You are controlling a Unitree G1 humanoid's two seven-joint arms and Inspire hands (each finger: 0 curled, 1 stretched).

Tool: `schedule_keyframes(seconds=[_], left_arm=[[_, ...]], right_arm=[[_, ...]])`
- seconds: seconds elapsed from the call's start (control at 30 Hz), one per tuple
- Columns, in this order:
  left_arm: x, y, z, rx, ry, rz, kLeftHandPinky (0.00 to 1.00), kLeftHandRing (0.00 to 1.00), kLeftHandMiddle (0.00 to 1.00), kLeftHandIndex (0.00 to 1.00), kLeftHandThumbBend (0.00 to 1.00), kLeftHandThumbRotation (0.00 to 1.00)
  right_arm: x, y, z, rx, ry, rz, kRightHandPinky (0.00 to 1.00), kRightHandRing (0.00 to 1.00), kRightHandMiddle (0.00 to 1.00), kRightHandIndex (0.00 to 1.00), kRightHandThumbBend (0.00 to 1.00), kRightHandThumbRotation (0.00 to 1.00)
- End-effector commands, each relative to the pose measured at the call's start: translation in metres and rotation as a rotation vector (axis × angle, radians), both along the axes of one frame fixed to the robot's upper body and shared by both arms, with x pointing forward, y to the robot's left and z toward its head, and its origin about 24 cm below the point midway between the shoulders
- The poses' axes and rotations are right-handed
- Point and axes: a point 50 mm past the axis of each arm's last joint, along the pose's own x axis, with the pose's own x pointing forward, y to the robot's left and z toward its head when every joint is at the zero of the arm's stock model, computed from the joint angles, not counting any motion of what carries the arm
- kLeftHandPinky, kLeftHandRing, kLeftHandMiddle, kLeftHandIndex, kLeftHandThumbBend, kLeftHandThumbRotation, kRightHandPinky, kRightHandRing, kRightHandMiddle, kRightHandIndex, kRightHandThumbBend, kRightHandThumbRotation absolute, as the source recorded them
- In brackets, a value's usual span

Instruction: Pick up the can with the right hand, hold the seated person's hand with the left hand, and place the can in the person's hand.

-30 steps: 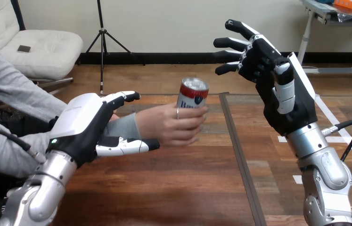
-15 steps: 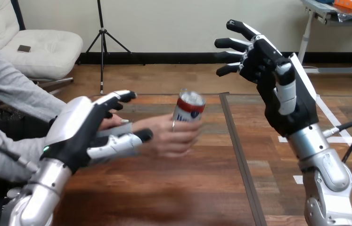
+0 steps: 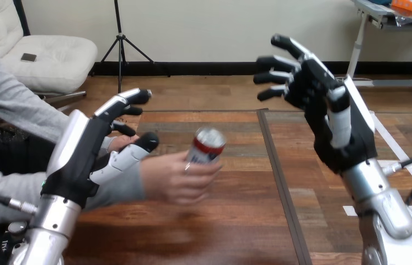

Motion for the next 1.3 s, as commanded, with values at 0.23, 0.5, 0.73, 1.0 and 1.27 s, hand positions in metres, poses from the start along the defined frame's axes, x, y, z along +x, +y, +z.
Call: schedule_keyframes(seconds=[0.23,0.5,0.73,1.0,1.27], left_arm=[[-0.014,-0.004,0.020,-0.131,-0.139,0.005,0.64,0.81,0.85,0.82,1.00,1.00],[-0.025,-0.007,0.017,-0.206,-0.153,-0.009,0.65,0.84,0.86,0.83,0.99,1.00],[-0.033,-0.009,0.013,-0.249,-0.163,-0.011,0.65,0.84,0.85,0.82,0.95,1.00],[-0.045,-0.013,0.006,-0.313,-0.154,-0.003,0.65,0.85,0.85,0.81,0.87,1.00],[-0.055,-0.016,-0.001,-0.355,-0.119,0.000,0.67,0.85,0.85,0.82,0.81,1.00]], right_arm=[[-0.009,-0.002,0.002,0.042,-0.020,-0.015,0.62,0.75,0.79,0.89,1.00,1.00],[-0.016,-0.002,-0.007,0.048,0.007,-0.012,0.62,0.76,0.80,0.90,1.00,1.00],[-0.024,-0.001,-0.014,0.056,0.027,-0.003,0.62,0.78,0.82,0.90,1.00,1.00],[-0.038,0.002,-0.023,0.070,0.059,0.000,0.70,0.83,0.84,0.91,1.00,1.00],[-0.046,0.003,-0.028,0.077,0.061,-0.013,0.94,0.91,0.84,0.91,1.00,1.00]])
